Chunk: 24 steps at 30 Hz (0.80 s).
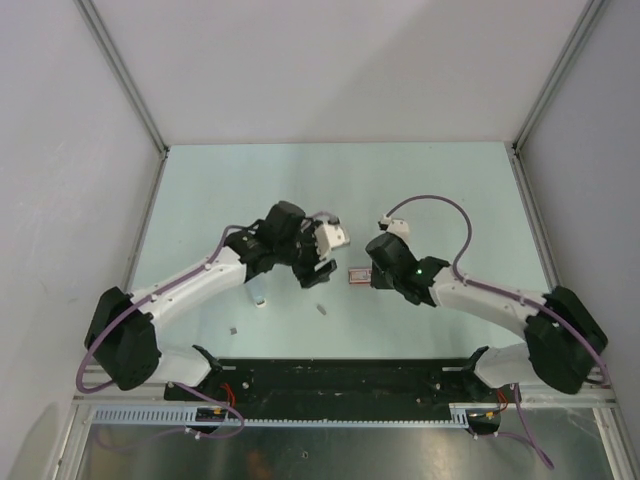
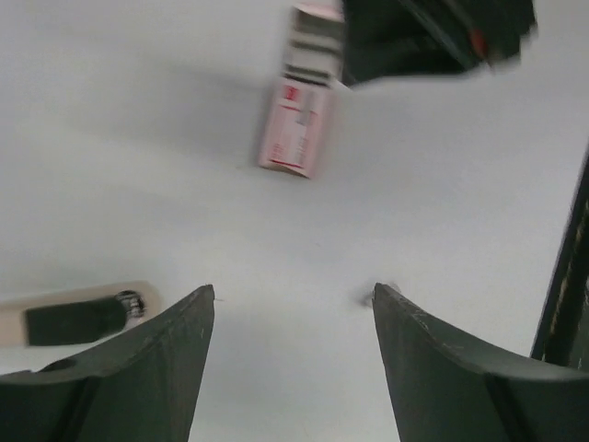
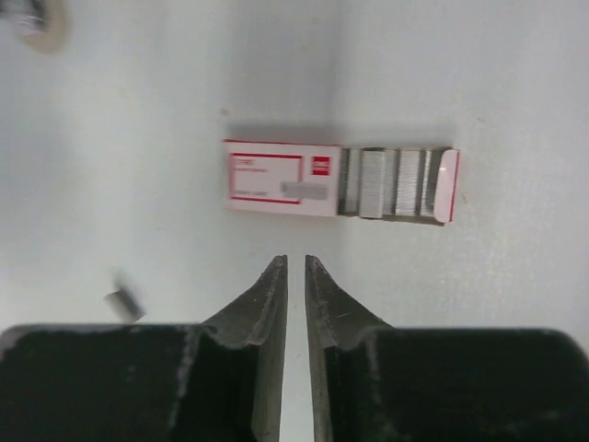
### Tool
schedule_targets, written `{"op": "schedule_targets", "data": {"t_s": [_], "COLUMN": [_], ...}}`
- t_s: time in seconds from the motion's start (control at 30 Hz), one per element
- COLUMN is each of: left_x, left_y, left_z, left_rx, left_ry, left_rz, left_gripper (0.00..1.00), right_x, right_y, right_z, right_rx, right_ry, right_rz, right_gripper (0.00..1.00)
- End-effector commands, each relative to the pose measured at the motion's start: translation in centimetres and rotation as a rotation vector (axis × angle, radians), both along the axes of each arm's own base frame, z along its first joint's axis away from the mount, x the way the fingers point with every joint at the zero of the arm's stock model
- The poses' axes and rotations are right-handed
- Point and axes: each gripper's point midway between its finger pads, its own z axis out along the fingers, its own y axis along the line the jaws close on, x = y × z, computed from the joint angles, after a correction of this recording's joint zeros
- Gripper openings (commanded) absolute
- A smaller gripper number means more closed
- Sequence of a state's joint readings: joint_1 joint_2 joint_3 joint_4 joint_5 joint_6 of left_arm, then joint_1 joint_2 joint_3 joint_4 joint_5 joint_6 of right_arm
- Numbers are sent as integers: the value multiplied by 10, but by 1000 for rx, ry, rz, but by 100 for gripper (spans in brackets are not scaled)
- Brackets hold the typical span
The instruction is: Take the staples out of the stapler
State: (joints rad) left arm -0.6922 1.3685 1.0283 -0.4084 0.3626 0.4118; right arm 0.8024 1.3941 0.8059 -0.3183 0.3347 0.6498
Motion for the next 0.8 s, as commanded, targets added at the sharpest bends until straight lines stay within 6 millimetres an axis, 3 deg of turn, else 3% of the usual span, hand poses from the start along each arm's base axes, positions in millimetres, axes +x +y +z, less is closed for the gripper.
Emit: {"op": "schedule_targets", "data": {"t_s": [0.0, 0.1, 0.27, 0.43, 0.77], "left_x": [-51, -61, -66, -60, -41], "left_y": [8, 20, 26, 18, -2], "left_z": [-33, -65, -95, -101, -114], "left_rx": [137, 255, 347, 356, 371], "left_ry": [-63, -98, -75, -59, -65], "left_rz": [-315, -414, -466, -461, -416], "left_gripper": [75, 76, 76, 74, 73], "right_x": [-3, -9, -21, -27, -30], "right_y": [4, 6, 4, 5, 4], "right_z": [37, 46, 35, 22, 18], "right_rx": [99, 182, 224, 206, 202], "right_ry": [-113, -153, -154, -142, -139], "right_rz": [15, 18, 1, -7, -10], "right_gripper": [21, 30, 34, 34, 34]}}
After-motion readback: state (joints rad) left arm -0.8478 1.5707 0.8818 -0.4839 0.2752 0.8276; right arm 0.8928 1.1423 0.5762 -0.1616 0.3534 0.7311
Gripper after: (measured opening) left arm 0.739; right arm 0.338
